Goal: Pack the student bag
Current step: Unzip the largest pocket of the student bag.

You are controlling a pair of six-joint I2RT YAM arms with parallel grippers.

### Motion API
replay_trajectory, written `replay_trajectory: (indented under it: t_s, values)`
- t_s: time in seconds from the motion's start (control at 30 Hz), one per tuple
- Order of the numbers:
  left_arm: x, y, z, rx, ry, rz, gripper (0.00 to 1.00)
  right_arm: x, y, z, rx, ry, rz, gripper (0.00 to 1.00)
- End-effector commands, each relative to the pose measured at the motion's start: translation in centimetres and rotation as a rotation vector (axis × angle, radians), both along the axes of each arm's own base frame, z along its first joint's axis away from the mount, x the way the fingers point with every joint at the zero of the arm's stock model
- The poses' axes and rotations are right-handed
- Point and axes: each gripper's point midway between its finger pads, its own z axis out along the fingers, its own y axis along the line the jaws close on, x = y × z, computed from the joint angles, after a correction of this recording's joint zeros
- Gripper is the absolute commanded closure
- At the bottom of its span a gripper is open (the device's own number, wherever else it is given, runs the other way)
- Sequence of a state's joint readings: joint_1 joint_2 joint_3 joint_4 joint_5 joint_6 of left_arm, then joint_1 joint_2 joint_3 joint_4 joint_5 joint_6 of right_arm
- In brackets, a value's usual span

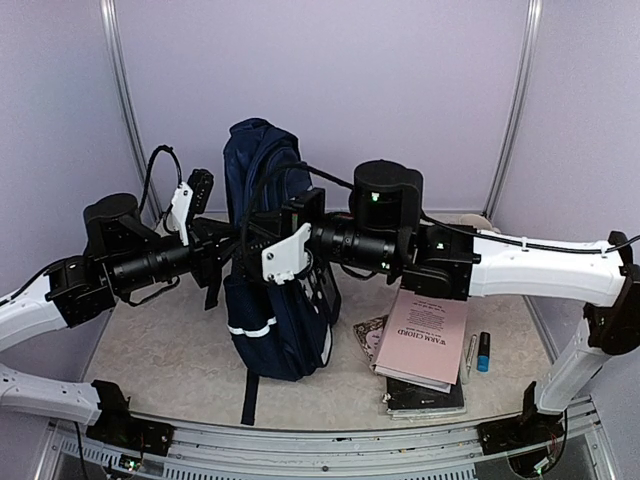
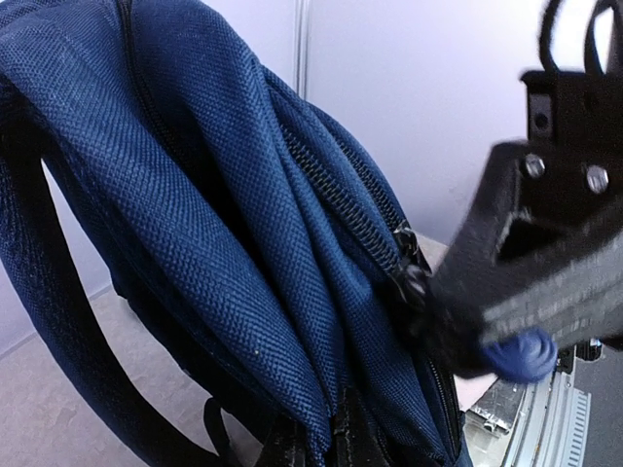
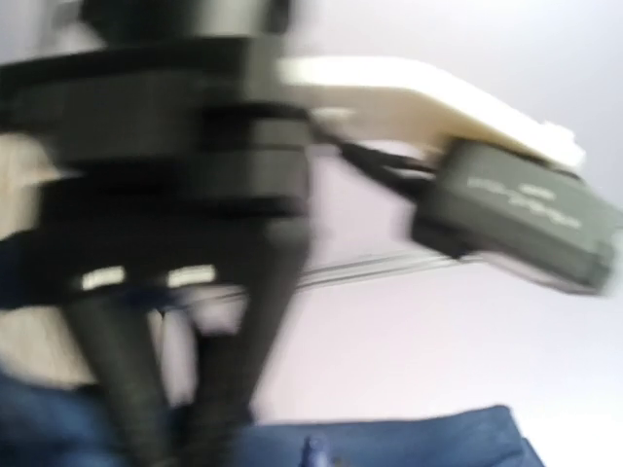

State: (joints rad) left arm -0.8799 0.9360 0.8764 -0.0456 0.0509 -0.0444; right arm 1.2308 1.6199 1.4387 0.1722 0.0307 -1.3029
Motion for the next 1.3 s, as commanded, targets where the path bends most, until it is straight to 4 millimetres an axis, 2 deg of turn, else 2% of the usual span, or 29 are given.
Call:
replay_trajectory:
  t_s: [0.0,0.1,0.2,0.33,0.43,0.5,0.6,0.7,0.77,0.8,0.87,0.9,1.0,1.07,1.17,1.27]
  values:
    - [-2.4,-0.8,3.5,-0.017,-0.139,-0.124,1.0,-0.8,0.5,6.3,0.203,0.239,0.097,1.0]
    - [-3.1,-0.9,3.1,0.004,-0.158,-0.162,1.0,0.5,-0.4,10.1,0.328,0.317,0.101,1.0]
    - [-3.8,-1.2,2.2,0.035,-0.167,-0.204,1.0,2.8,-2.1,13.1,0.449,0.425,0.108,1.0]
    - [-4.9,-1.6,1.3,0.06,-0.174,-0.263,1.0,6.5,-4.6,15.2,0.581,0.535,0.068,1.0]
    - [-5.4,-1.6,0.3,0.08,-0.163,-0.289,1.0,9.5,-6.4,15.0,0.64,0.607,0.01,1.0]
    - [-5.7,-1.5,-0.1,0.086,-0.161,-0.298,1.0,10.8,-7.6,14.6,0.666,0.666,0.018,1.0]
    - [-6.0,-1.3,-0.5,0.091,-0.16,-0.31,1.0,11.9,-8.5,13.7,0.678,0.698,0.007,1.0]
    - [-6.3,-1.1,-0.5,0.08,-0.149,-0.314,1.0,11.9,-8.0,11.5,0.605,0.661,-0.01,1.0]
    - [-6.2,-1.2,-0.4,0.069,-0.12,-0.31,0.56,11.2,-7.5,9.6,0.552,0.659,0.015,1.0]
    - [-6.1,-1.2,-0.3,0.066,-0.104,-0.303,0.39,10.7,-7.2,9.0,0.527,0.672,0.036,1.0]
    - [-4.9,-1.2,0.3,0.061,-0.074,-0.242,0.21,9.7,-6.6,8.0,0.482,0.701,0.081,1.0]
    - [-4.1,-1.3,0.7,0.057,-0.057,-0.207,0.15,8.9,-6.3,7.6,0.458,0.707,0.111,1.0]
    - [-2.8,-1.7,2.5,0.041,-0.024,-0.157,0.02,7.0,-5.6,6.6,0.417,0.69,0.163,1.0]
    - [-1.8,-1.6,3.6,0.025,-0.005,-0.105,0.01,6.0,-5.0,6.2,0.407,0.69,0.176,1.0]
    - [-0.1,-0.7,4.0,0.03,-0.002,0.007,0.01,4.7,-4.3,5.6,0.383,0.675,0.192,1.0]
    - [0.4,0.2,4.7,0.004,-0.025,0.062,0.01,3.9,-4.1,5.4,0.373,0.664,0.206,1.0]
